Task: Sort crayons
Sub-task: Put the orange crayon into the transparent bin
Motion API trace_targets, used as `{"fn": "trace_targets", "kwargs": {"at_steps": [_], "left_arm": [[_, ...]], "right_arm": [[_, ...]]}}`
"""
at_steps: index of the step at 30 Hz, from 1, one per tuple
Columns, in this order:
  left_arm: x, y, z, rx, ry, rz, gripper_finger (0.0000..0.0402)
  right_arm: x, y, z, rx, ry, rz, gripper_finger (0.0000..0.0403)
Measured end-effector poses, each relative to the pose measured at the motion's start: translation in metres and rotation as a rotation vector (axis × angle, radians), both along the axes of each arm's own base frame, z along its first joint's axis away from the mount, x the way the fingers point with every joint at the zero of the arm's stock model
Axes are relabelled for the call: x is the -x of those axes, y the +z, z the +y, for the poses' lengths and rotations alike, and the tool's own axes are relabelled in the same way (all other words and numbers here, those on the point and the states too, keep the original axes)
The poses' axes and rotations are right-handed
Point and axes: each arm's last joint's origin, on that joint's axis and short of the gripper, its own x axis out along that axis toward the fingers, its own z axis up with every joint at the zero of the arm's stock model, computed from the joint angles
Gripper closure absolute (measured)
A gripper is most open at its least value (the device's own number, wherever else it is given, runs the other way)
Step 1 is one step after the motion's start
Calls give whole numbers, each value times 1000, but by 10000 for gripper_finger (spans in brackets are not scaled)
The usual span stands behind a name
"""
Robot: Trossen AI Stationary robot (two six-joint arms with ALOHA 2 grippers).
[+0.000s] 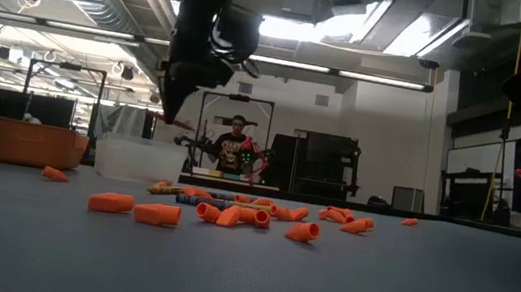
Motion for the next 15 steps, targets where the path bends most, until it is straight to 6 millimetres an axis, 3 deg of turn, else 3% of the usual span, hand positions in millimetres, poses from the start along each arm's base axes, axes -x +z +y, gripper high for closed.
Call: {"fn": "trace_targets", "kwargs": {"at_steps": [7, 15], "left_arm": [[12, 0, 14, 15, 60, 35, 397], [13, 0, 17, 15, 69, 36, 397]], "right_arm": [[0, 0, 0, 0, 0, 0, 237], [0, 0, 0, 0, 0, 1, 237]]}}
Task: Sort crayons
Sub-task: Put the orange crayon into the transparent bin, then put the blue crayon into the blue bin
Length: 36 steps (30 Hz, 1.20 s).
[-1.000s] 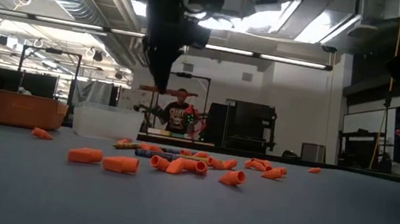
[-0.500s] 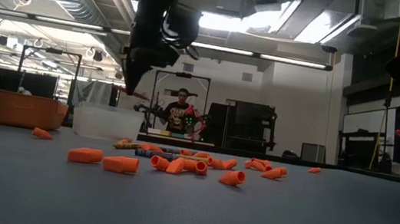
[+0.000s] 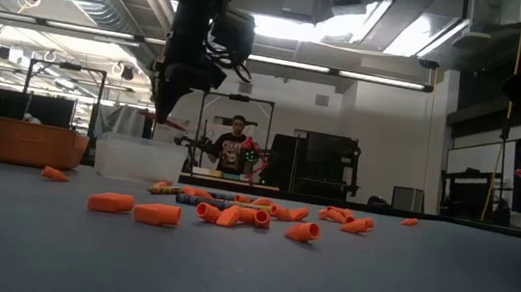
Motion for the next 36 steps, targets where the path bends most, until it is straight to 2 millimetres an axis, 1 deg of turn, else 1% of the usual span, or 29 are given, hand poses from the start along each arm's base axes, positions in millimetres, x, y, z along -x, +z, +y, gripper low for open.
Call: {"fn": "trace_targets", "kwargs": {"at_steps": [4, 13, 18, 22, 27, 31, 36], "left_arm": [[0, 0, 0, 1, 0, 0, 378], [0, 0, 0, -11, 0, 4, 297], [-4, 0, -3, -31, 58, -30, 274], [-9, 0, -9, -34, 39, -51, 271], [-21, 0, -23, -40, -12, -97, 281], [-32, 0, -40, -52, -69, -139, 290], [-48, 1, -67, -66, -157, -204, 301]], "right_arm": [[0, 0, 0, 0, 0, 0, 237], [0, 0, 0, 0, 0, 0, 237], [0, 0, 0, 0, -1, 0, 237], [0, 0, 0, 0, 0, 0, 237], [0, 0, 0, 0, 0, 0, 237], [0, 0, 0, 0, 0, 0, 237], [0, 0, 0, 0, 0, 0, 237]]}}
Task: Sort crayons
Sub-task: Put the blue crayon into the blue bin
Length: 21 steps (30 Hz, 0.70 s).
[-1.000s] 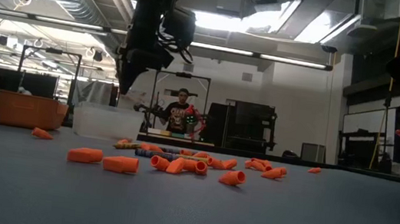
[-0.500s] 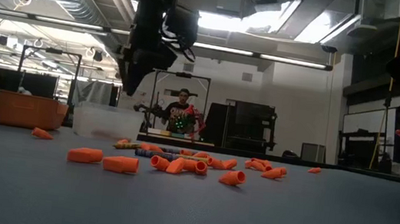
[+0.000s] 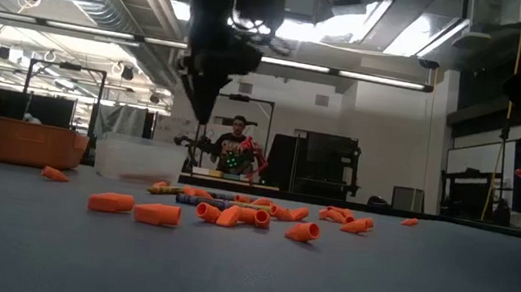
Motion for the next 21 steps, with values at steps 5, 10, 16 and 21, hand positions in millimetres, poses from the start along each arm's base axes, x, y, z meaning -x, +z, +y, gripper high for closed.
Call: {"fn": "trace_targets", "kwargs": {"at_steps": [5, 10, 16, 21], "left_arm": [[-13, 1, -34, 23, -112, -53, 309], [-20, 1, -71, 72, -224, -89, 310], [-23, 1, -108, 76, -328, -112, 310], [-25, -4, -128, 81, -387, -155, 310]], "right_arm": [[0, 0, -1, 12, -19, -10, 237], [-1, 0, -1, 42, -20, -26, 237], [-1, 1, -2, 76, -33, -44, 237], [-1, 1, -2, 84, -45, -51, 237]]}}
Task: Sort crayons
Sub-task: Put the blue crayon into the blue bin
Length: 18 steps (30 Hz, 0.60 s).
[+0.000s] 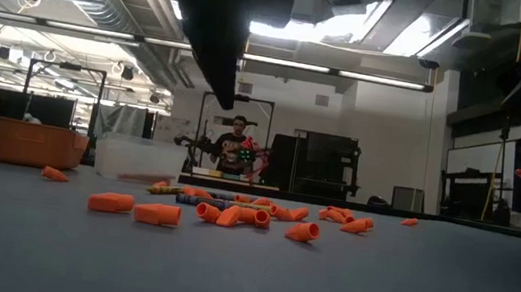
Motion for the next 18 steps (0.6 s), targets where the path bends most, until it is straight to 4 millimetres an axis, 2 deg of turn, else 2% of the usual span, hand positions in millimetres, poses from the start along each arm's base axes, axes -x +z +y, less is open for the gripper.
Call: {"fn": "trace_targets", "kwargs": {"at_steps": [5, 13, 18], "left_arm": [[2, -27, -10, 105, -55, -36, 310], [19, -74, -5, 115, -46, -12, 310], [23, -87, -4, 116, -46, -31, 310]], "right_arm": [[0, 0, 0, 0, 0, 0, 237], [0, 0, 0, 0, 0, 0, 237], [0, 0, 0, 0, 0, -1, 237]]}}
